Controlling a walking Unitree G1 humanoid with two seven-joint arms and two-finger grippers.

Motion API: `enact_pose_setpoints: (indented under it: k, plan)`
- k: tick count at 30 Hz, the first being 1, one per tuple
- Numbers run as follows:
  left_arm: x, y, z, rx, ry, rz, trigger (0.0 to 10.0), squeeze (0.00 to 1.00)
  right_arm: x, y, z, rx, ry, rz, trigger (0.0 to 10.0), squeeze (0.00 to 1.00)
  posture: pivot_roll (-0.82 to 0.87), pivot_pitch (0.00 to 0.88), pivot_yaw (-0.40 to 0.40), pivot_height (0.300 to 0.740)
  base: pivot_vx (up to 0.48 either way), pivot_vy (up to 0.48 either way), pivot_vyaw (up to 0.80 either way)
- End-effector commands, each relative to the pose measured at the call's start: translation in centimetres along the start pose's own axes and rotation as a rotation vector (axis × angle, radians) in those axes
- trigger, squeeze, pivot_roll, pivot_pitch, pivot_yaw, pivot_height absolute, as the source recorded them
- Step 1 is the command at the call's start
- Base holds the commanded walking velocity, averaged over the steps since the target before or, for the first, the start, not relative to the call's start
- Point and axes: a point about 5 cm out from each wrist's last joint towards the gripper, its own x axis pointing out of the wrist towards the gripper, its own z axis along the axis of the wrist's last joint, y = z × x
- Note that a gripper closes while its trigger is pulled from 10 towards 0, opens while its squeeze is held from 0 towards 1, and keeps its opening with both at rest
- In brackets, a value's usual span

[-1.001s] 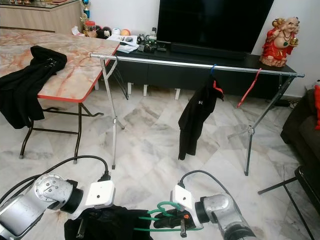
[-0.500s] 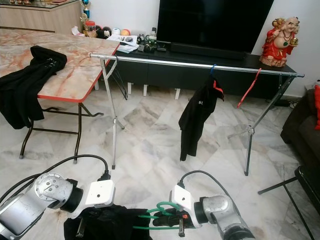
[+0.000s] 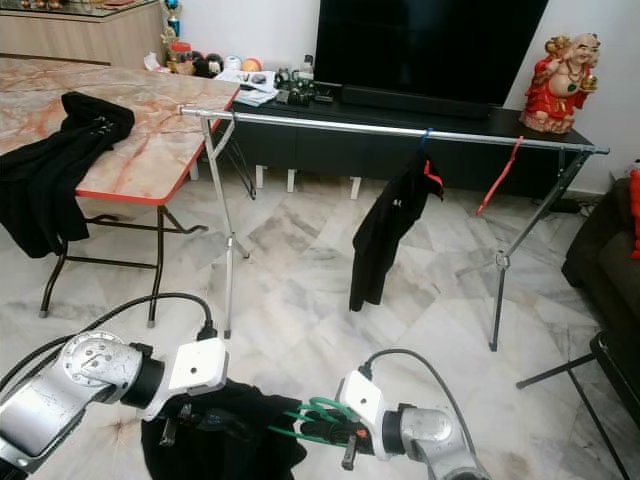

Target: Hang hanger

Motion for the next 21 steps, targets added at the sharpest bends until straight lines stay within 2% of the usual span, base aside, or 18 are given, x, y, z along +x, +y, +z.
enact_pose_setpoints:
  k: [1, 2, 5, 6, 10, 16, 20, 21]
  plan:
    - [0.0, 0.6, 1.2, 0.019, -0.064, 0.035, 10.0, 1.00, -0.5, -1.1, 0.9, 0.008, -0.084, -0.110, 0.0, 0.00, 0.17, 0.000, -0.094, 0.740, 0.000, 0.000, 0.00]
    - [-0.2, 1.1, 1.4, 0.020, -0.081, 0.085, 10.0, 1.00, -0.6, -1.3, 1.1, 0.013, -0.106, -0.144, 0.0, 0.00, 0.17, 0.000, -0.094, 0.740, 0.000, 0.000, 0.00]
    - [-0.3, 1.3, 1.4, 0.016, -0.089, 0.110, 10.0, 1.00, -0.6, -1.4, 1.2, 0.016, -0.114, -0.158, 0.0, 0.00, 0.17, 0.000, -0.096, 0.740, 0.000, 0.000, 0.00]
    - [-0.7, 1.9, 1.7, 0.015, -0.112, 0.168, 10.0, 1.00, -0.7, -1.8, 1.5, 0.014, -0.125, -0.203, 0.0, 0.00, 0.17, 0.000, -0.096, 0.740, 0.000, 0.000, 0.00]
    - [-1.1, 2.3, 1.9, 0.004, -0.146, 0.239, 10.0, 1.00, -0.8, -2.2, 1.9, 0.019, -0.158, -0.260, 0.0, 0.00, 0.18, 0.000, -0.098, 0.740, 0.000, 0.000, 0.00]
    - [-0.7, 2.3, 2.1, 0.003, -0.183, 0.297, 10.0, 1.00, -0.4, -2.2, 2.4, 0.020, -0.184, -0.255, 0.0, 0.00, 0.18, 0.000, -0.103, 0.740, 0.000, 0.000, 0.00]
    - [-0.4, 2.5, 1.9, 0.012, -0.172, 0.363, 10.0, 1.00, -0.5, -2.5, 2.9, 0.013, -0.206, -0.282, 0.0, 0.00, 0.18, 0.000, -0.103, 0.740, 0.000, 0.000, 0.00]
    - [-0.1, 2.7, 1.4, 0.009, -0.151, 0.405, 10.0, 0.00, -0.5, -2.8, 3.3, 0.009, -0.224, -0.294, 0.0, 0.00, 0.18, 0.000, -0.104, 0.740, 0.000, 0.000, 0.00]
